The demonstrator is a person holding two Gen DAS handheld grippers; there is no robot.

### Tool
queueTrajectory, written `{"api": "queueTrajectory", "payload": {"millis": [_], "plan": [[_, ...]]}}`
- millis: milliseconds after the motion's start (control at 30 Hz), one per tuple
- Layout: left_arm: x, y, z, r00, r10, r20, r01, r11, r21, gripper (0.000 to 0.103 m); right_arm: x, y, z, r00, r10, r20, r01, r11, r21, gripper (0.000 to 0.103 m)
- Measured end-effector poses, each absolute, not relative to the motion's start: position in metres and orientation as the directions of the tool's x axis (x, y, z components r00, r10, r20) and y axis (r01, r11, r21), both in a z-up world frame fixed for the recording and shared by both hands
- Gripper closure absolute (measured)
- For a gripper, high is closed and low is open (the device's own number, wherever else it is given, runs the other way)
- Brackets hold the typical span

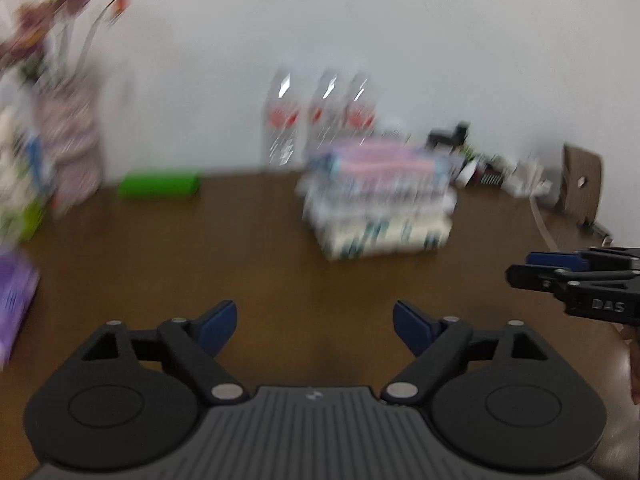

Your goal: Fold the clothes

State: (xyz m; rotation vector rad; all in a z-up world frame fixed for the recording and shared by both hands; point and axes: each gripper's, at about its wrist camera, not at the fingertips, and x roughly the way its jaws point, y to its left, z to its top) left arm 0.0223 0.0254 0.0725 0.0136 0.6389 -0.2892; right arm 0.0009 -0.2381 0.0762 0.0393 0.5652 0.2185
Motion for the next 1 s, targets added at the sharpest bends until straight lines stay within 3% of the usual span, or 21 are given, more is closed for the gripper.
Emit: {"api": "queueTrajectory", "payload": {"millis": [200,233,367,533,600,700,800,867,1000], "plan": [[-0.035,0.044,0.028,0.776,-0.11,-0.622,0.124,0.992,-0.021,0.009,-0.065,-0.209,0.012,0.781,0.183,-0.597,-0.134,0.983,0.126,0.052],[-0.041,0.045,0.026,0.783,-0.09,-0.616,0.11,0.994,-0.005,0.002,-0.072,-0.205,0.009,0.782,0.169,-0.6,-0.124,0.985,0.117,0.051],[-0.055,0.039,0.02,0.796,-0.013,-0.605,0.079,0.993,0.082,0.0,-0.091,-0.193,0.004,0.796,0.112,-0.594,-0.071,0.993,0.092,0.035],[-0.056,0.038,0.002,0.773,-0.039,-0.633,0.11,0.991,0.074,0.0,-0.094,-0.178,0.001,0.8,0.092,-0.593,-0.068,0.996,0.064,0.03],[-0.058,0.038,-0.002,0.777,-0.04,-0.628,0.113,0.991,0.077,0.0,-0.09,-0.172,-0.001,0.792,0.074,-0.606,-0.063,0.997,0.04,0.021],[-0.062,0.037,-0.004,0.792,-0.029,-0.61,0.104,0.991,0.088,0.0,-0.088,-0.165,-0.003,0.785,0.049,-0.617,-0.058,0.998,0.005,0.016],[-0.063,0.036,-0.004,0.794,-0.035,-0.607,0.106,0.991,0.08,0.0,-0.083,-0.16,-0.005,0.779,-0.005,-0.627,-0.009,1.0,-0.019,0.0],[-0.06,0.038,-0.004,0.786,-0.059,-0.615,0.113,0.992,0.049,0.0,-0.079,-0.158,-0.006,0.774,-0.027,-0.633,0.032,0.999,-0.003,0.0],[-0.058,0.038,-0.005,0.778,-0.085,-0.623,0.127,0.992,0.023,0.0,-0.083,-0.151,-0.007,0.772,0.083,-0.63,-0.097,0.995,0.013,0.0]]}}
